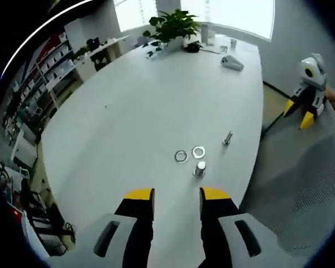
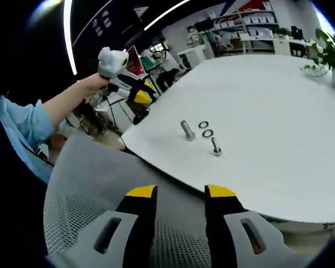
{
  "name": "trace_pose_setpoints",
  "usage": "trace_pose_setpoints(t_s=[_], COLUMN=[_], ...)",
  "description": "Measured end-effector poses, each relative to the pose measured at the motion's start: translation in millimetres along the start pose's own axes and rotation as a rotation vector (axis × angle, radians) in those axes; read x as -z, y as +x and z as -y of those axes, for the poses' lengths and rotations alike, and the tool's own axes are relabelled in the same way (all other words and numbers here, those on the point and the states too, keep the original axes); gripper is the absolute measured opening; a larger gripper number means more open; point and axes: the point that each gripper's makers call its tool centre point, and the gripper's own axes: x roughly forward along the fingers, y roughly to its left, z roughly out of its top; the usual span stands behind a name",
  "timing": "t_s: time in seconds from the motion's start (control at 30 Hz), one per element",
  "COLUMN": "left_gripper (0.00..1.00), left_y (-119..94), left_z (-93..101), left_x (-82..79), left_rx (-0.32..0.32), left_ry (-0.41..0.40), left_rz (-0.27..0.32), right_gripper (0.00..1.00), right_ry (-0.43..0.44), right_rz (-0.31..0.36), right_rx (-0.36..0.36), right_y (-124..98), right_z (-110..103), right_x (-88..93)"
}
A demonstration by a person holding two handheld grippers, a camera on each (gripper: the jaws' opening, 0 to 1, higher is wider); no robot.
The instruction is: Place the washer onto the threaded stud by aligning its center hole with the stud, sliding it down to the base, and recovering from edge contact or off-axis alignment until the washer reaches the visible bottom stop.
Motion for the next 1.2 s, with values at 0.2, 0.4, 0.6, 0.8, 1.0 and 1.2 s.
trace_pose_setpoints(t_s=[0.2,0.4,0.6,0.8,1.0,1.2], left_gripper=[0.29,0.29,0.28,0.27,0.26,0.26], left_y=[37.8,73.0,109.8,144.3,164.1,170.4], left_z=[6.7,11.2,1.9,-1.8,3.0,7.1], left_x=[-4.9,-22.4,-22.0,-18.2,-11.4,-8.3], left_rx=[0.052,0.113,0.129,0.162,0.167,0.165], left_ry=[0.091,0.137,0.203,0.208,0.228,0.256], left_rz=[-0.057,-0.068,-0.125,-0.189,-0.241,-0.264], right_gripper=[0.36,0.36,0.35,0.34,0.34,0.34], right_ry=[-0.005,0.004,0.001,0.005,0.014,0.014], right_rz=[-0.010,-0.013,-0.031,-0.032,-0.031,-0.033], right_rx=[-0.005,0.010,0.019,0.026,0.032,0.033], right_y=[1.0,1.1,1.7,1.3,0.9,0.8], right_z=[-0.4,2.6,4.7,6.5,7.4,7.8], right_x=[0.3,0.7,3.0,3.5,3.8,4.1])
